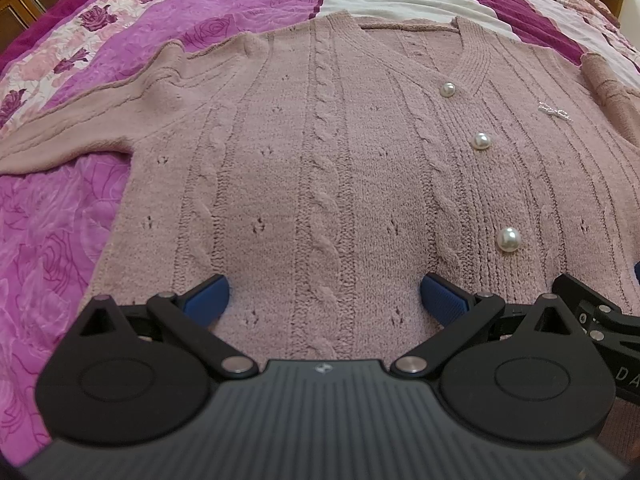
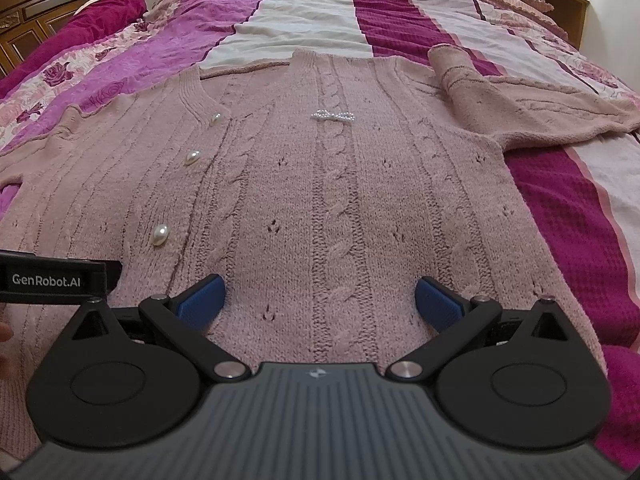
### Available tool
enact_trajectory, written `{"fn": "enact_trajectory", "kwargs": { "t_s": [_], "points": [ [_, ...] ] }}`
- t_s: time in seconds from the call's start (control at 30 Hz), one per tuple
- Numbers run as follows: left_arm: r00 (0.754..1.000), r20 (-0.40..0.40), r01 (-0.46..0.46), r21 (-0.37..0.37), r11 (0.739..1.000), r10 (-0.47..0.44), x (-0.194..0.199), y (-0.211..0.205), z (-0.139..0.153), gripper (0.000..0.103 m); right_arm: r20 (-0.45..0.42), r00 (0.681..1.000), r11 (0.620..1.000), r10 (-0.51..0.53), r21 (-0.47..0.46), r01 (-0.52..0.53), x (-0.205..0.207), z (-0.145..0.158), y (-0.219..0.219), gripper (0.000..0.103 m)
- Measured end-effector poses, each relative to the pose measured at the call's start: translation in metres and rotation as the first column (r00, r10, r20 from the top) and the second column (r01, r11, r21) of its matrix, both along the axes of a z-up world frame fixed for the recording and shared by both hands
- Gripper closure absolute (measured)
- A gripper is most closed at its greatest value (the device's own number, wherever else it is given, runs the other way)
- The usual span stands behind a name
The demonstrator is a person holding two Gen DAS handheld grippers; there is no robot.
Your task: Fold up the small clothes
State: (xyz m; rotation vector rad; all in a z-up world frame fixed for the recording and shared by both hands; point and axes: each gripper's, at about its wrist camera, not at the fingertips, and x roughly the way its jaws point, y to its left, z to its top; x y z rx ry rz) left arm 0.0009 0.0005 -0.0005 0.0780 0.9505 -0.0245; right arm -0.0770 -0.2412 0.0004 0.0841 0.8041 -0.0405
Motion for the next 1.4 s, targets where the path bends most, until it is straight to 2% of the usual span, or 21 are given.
{"fn": "enact_trajectory", "kwargs": {
  "t_s": [0.53, 0.93, 1.2, 1.4],
  "points": [
    [1.0, 0.003, 0.002, 0.0, 1.0, -0.002, 0.0, -0.001, 0.0, 0.0, -0.045, 0.999, 1.0, 0.008, 0.024, -0.007, 0.006, 0.005, -0.004, 0.0],
    [1.0, 0.001, 0.01, 0.002, 1.0, -0.01, 0.002, -0.001, -0.001, 0.0, -0.071, 0.997, 0.994, 0.014, 0.107, -0.007, 0.018, 0.021, -0.024, 0.0],
    [1.0, -0.017, 0.023, -0.009, 1.0, -0.023, 0.005, 0.001, 0.004, 0.0, -0.036, 0.999, 0.986, 0.02, 0.165, -0.014, 0.021, 0.035, -0.046, 0.0],
    [1.0, -0.003, 0.015, -0.014, 1.0, -0.015, 0.004, 0.0, 0.013, 0.0, 0.01, 1.0, 0.98, -0.009, 0.2, 0.007, 0.026, 0.051, -0.085, 0.0]
  ]
}}
